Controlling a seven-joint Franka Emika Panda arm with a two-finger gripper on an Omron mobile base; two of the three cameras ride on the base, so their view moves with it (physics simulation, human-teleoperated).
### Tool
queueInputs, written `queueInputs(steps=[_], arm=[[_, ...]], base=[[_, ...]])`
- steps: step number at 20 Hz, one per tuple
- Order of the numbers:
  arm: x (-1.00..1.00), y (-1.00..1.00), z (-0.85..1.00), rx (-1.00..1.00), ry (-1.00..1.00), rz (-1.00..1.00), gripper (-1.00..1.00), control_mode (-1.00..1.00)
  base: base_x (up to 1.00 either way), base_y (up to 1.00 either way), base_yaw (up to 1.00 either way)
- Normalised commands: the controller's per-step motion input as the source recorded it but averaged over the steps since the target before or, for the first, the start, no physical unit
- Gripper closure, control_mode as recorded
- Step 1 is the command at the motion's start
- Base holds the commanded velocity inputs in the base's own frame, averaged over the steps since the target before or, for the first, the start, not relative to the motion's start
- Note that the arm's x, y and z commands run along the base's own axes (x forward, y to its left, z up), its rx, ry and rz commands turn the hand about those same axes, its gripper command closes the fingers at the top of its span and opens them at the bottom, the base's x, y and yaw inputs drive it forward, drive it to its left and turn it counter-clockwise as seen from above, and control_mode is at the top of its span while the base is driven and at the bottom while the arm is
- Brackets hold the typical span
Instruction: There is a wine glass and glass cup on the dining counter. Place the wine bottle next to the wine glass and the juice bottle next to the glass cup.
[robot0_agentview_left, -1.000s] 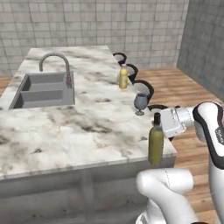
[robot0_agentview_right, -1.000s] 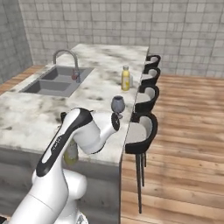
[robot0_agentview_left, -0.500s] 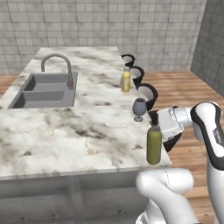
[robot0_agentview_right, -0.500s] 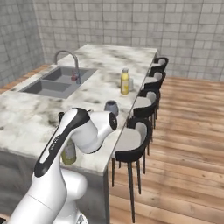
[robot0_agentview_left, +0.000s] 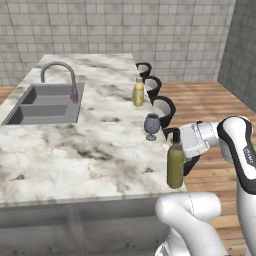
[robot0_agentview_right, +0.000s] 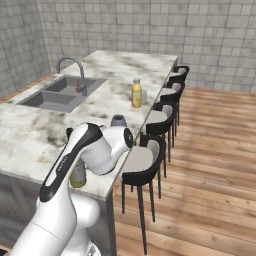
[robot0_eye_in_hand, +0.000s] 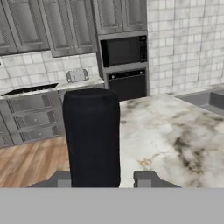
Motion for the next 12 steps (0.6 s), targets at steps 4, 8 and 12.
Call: queueInputs(steps=[4, 8, 12], arm=[[0.00, 0.00, 0.00, 0.00, 0.00, 0.00, 1.00, 1.00], [0.00, 0.00, 0.00, 0.00, 0.00, 0.00, 1.00, 1.00], [0.00, 0.00, 0.00, 0.00, 0.00, 0.00, 1.00, 1.00]], base=[[0.00, 0.00, 0.00], [0.01, 0.00, 0.00], [0.18, -0.10, 0.00]])
